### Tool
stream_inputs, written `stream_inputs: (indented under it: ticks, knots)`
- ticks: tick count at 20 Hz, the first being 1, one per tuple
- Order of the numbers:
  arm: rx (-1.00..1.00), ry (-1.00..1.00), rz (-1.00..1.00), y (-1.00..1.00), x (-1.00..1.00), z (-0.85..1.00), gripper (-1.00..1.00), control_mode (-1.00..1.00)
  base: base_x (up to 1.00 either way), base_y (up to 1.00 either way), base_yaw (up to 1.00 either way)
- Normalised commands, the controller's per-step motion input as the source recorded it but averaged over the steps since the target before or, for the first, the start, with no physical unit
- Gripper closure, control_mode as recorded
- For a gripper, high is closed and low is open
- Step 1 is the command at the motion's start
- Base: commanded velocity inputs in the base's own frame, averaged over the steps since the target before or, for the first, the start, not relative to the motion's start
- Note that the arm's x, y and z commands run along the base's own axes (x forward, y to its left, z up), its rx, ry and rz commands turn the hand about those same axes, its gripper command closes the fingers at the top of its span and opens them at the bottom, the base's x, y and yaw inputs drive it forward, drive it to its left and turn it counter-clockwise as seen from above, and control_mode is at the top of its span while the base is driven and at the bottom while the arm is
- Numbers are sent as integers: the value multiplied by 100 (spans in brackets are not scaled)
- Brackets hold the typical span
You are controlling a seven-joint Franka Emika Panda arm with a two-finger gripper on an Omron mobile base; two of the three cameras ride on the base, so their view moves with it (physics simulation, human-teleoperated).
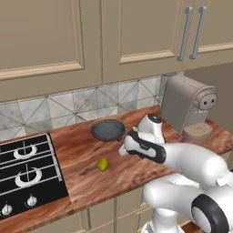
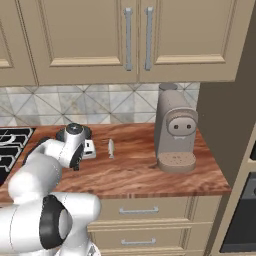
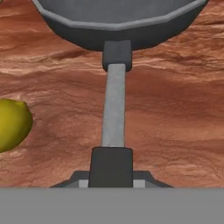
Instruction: Place both pans onto different burners. Then place the lemon and the fish on different pans.
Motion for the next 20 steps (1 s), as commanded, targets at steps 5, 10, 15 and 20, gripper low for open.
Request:
stream_inputs:
  ticks: [5, 10, 15, 20]
  knots:
    - [5, 0, 12, 1, -48, 54, 100, -100, 0, 0, 0]
    - [3, 0, 11, 5, -59, 38, 100, -100, 0, 0, 0]
    - [5, 0, 11, 18, -74, 26, 100, -100, 0, 0, 0]
    - [8, 0, 12, 24, -74, 35, 100, -100, 0, 0, 0]
